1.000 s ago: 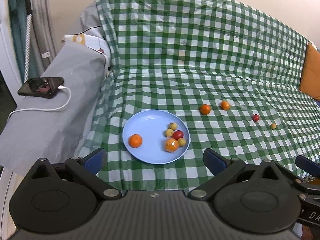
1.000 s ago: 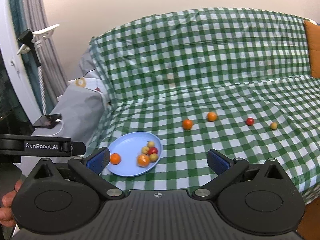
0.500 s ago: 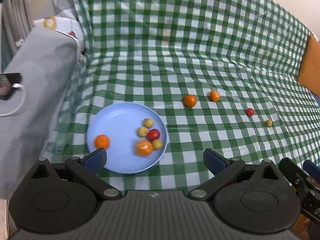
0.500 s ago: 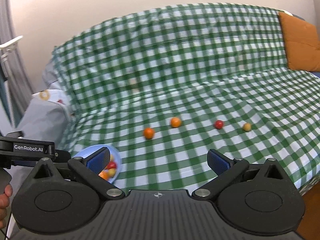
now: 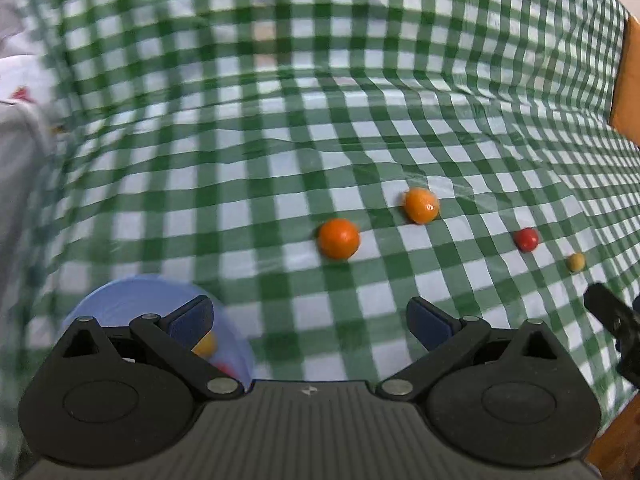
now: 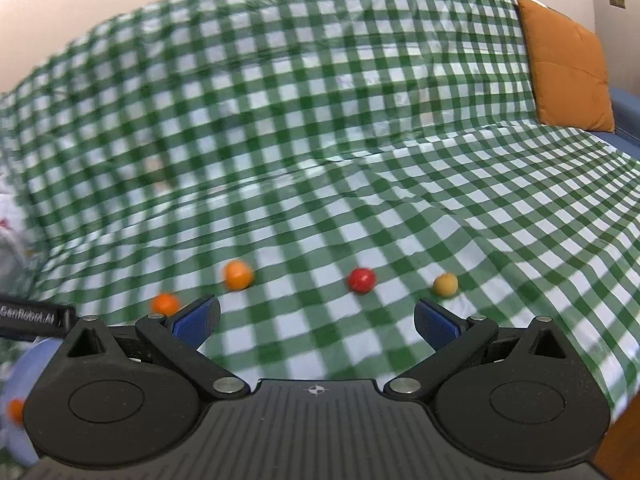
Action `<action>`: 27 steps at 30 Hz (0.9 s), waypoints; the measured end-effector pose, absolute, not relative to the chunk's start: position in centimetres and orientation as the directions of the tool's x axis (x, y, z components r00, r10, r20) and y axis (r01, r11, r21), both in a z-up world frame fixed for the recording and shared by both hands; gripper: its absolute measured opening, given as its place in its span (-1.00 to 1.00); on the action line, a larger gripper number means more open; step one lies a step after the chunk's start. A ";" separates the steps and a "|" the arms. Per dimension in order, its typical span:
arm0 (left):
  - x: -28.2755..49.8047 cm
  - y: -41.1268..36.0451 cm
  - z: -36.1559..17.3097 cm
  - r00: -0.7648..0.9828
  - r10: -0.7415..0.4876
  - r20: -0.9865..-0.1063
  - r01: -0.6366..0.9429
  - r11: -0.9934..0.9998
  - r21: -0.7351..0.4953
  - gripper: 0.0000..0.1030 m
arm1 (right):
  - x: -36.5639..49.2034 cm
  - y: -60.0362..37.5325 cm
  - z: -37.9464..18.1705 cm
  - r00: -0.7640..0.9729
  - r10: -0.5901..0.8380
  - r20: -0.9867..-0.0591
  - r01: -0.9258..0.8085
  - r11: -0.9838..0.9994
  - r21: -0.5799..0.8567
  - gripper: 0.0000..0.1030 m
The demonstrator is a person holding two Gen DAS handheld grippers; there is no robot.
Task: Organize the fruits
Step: 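Grasp a red tomato with the right gripper while the left gripper grasps an orange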
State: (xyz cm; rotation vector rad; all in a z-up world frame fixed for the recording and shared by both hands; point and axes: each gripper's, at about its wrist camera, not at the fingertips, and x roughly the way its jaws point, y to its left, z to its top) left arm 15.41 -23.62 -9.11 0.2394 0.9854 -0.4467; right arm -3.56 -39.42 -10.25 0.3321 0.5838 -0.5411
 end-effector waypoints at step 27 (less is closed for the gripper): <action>22.5 -29.0 -18.9 0.459 -0.223 -0.860 0.462 0.887 0.017 1.00 | 8.5 -47.9 -22.8 0.550 -0.430 -0.716 0.617 0.787 0.002 0.99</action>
